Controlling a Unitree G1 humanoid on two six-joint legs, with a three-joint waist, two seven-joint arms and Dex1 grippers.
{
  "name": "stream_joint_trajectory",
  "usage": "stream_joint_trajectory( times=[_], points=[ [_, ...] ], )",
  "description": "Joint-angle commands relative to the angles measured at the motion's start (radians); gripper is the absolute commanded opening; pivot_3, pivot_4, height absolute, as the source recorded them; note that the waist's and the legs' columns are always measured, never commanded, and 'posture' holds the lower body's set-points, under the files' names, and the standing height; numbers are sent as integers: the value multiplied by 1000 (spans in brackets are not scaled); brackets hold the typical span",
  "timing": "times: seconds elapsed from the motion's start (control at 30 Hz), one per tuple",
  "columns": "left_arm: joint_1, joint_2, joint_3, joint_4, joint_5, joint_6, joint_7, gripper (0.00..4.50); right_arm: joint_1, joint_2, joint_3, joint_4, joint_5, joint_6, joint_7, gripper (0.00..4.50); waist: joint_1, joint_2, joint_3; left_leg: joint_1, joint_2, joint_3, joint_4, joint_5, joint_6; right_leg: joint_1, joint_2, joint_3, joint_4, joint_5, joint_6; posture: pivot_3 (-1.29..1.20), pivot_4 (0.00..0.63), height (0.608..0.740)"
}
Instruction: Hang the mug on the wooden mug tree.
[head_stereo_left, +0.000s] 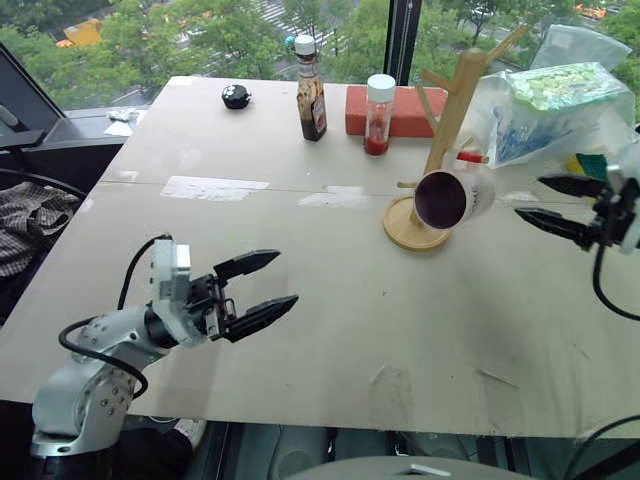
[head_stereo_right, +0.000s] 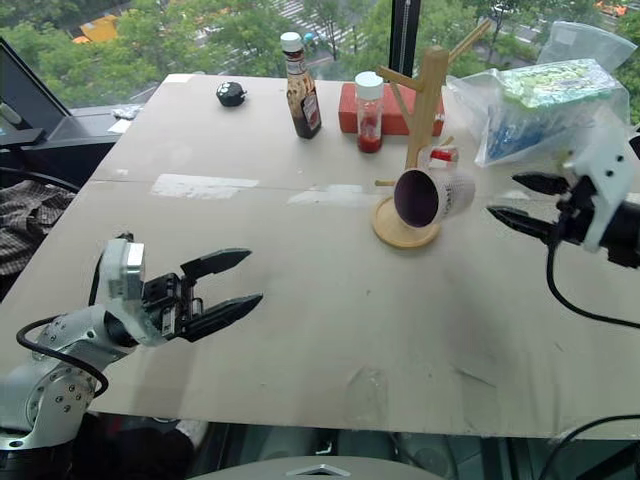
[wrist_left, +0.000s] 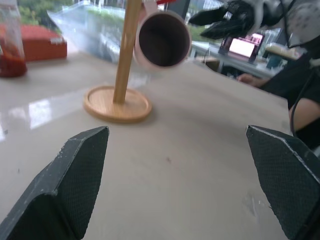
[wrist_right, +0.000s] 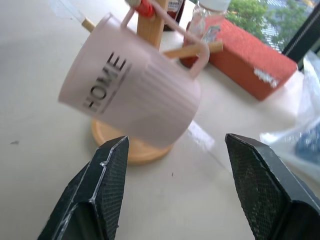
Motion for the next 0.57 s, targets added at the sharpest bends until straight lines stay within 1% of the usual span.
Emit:
stream_joint_trajectory(
  times=[0.03, 0.13, 0.23, 0.27, 0.3, 0.57],
  points=[
    [-12, 41, -1, 24, 23, 9, -23, 4500, 139, 11, -148, -68, 37, -35, 34, 3060, 2, 0, 0, 0, 0, 0, 0, 0, 0, 0, 0, 0, 0, 0, 0, 0, 150, 740],
    [-7, 81, 4, 75, 48, 12, -55, 4500, 297, 22, -182, -43, 5, -116, 93, 3060, -2, 0, 0, 0, 0, 0, 0, 0, 0, 0, 0, 0, 0, 0, 0, 0, 150, 740],
    [-37, 98, 5, 134, 67, 5, -71, 4500, 392, 35, -159, 16, -35, -199, 115, 3780, -1, -1, -1, 1, 0, 0, 0, 0, 0, 1, 1, 0, 0, 0, 0, 0, 150, 740],
    [-47, 100, 3, 144, 70, 3, -73, 4500, 406, 37, -155, 25, -30, -208, 117, 4267, -1, 0, -1, 1, 0, 0, 0, 0, 0, 2, 1, 0, -1, 0, 0, 0, 150, 740],
    [-61, 100, -3, 152, 74, 6, -72, 4500, 422, 39, -149, 33, -35, -228, 120, 4455, -1, 0, -1, 1, -1, 0, 1, 0, 0, 2, 1, 0, 0, 0, 0, 0, 150, 740],
    [-85, 99, -25, 127, 87, 25, -55, 4500, 500, 71, -136, 55, -49, -300, 96, 4455, -1, 0, -1, 3, -1, 0, 1, 0, 0, 3, 1, 1, 1, 0, 0, 0, 150, 740]
  ],
)
